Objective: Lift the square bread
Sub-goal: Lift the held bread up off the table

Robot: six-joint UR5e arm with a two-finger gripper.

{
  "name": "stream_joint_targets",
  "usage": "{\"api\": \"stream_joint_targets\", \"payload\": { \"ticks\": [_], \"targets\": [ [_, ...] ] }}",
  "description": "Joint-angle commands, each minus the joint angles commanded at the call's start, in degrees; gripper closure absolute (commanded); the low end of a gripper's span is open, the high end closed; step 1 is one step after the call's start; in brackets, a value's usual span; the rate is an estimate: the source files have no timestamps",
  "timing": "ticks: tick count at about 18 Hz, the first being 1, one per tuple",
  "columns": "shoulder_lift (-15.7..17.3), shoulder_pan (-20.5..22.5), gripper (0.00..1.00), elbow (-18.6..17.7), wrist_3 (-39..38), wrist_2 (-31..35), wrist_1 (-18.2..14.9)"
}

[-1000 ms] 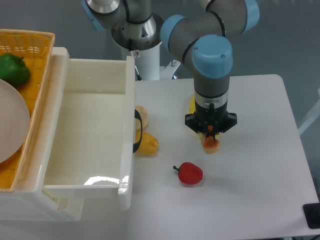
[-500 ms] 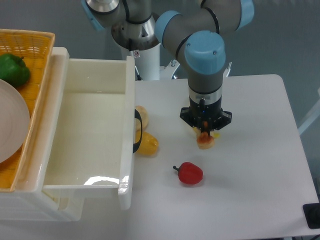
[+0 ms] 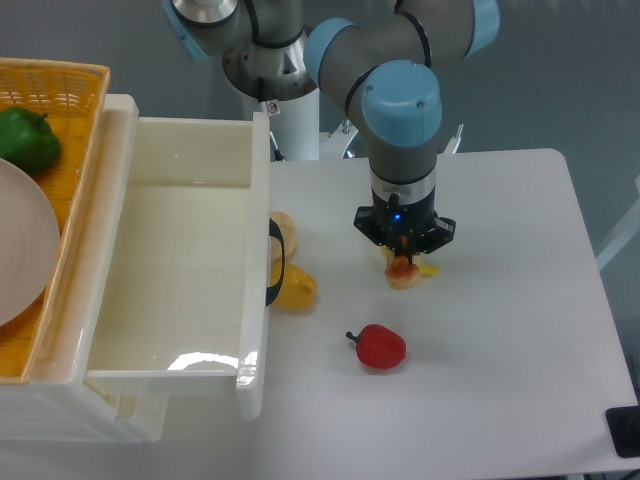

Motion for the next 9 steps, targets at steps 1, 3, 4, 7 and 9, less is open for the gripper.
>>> {"api": "stream_joint_targets", "payload": {
  "ticks": [1, 3, 4, 7, 9],
  "targets": [
    [0.00, 0.00, 0.78, 0.00, 0.09, 0.00, 0.00],
    [0.26, 0.00, 0.78, -0.44, 0.18, 0.00, 0.09],
    [0.35, 0.09, 0.78, -0.70, 0.18, -0.09, 0.00],
    [0.35, 0.00, 0.78, -1.14, 0.53, -0.09, 0.09],
    [0.35, 0.00, 0.78, -1.23, 0.44, -0.09, 0.09]
  ]
}}
